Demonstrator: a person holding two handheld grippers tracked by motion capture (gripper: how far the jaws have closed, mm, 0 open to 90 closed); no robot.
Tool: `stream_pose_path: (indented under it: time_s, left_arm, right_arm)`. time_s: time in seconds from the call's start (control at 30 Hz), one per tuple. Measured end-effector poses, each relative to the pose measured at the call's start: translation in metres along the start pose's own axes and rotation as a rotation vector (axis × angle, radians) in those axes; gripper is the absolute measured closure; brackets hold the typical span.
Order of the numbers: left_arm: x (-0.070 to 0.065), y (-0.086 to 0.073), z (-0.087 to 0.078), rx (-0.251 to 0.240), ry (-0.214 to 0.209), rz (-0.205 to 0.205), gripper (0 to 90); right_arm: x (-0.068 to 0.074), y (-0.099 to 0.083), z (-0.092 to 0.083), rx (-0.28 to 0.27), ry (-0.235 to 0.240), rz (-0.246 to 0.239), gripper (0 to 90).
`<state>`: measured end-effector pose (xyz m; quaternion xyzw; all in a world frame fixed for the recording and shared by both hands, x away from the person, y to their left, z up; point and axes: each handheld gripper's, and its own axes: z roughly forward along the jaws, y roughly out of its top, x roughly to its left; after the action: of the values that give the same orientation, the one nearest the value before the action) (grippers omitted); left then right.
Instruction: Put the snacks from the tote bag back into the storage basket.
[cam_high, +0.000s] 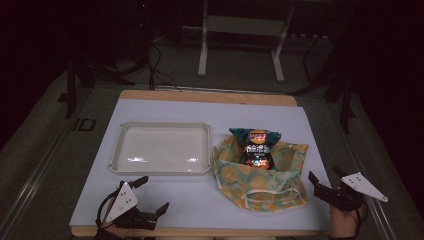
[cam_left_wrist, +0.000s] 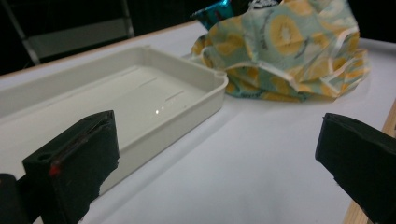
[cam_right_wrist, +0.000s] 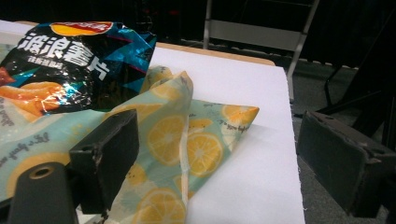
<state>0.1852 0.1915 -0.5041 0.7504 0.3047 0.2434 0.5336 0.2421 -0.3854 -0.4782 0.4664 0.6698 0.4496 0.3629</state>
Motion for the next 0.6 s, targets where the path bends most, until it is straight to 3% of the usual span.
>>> stream_pose_path:
  time_s: [0.17,0.27,0.37,0.6]
  left_arm:
    - [-0.002,0.003,-0.002,-0.072,-0.016,0.024,0.1]
    - [-0.006,0.005,-0.002,-0.095,-0.021,0.066,0.1]
    - [-0.007,0.005,-0.002,-0.096,-0.030,0.071,0.1]
    - [0.000,0.005,-0.001,-0.095,-0.041,0.049,0.1]
  right_arm:
    - [0.003,0.001,0.001,0.019,0.047,-0.010,12.9]
    - [0.004,0.004,0.000,0.020,0.059,-0.012,12.9]
    - [0.004,0.006,-0.001,0.015,0.066,-0.009,12.8]
    - [-0.001,0.016,-0.001,0.028,0.199,-0.011,11.8]
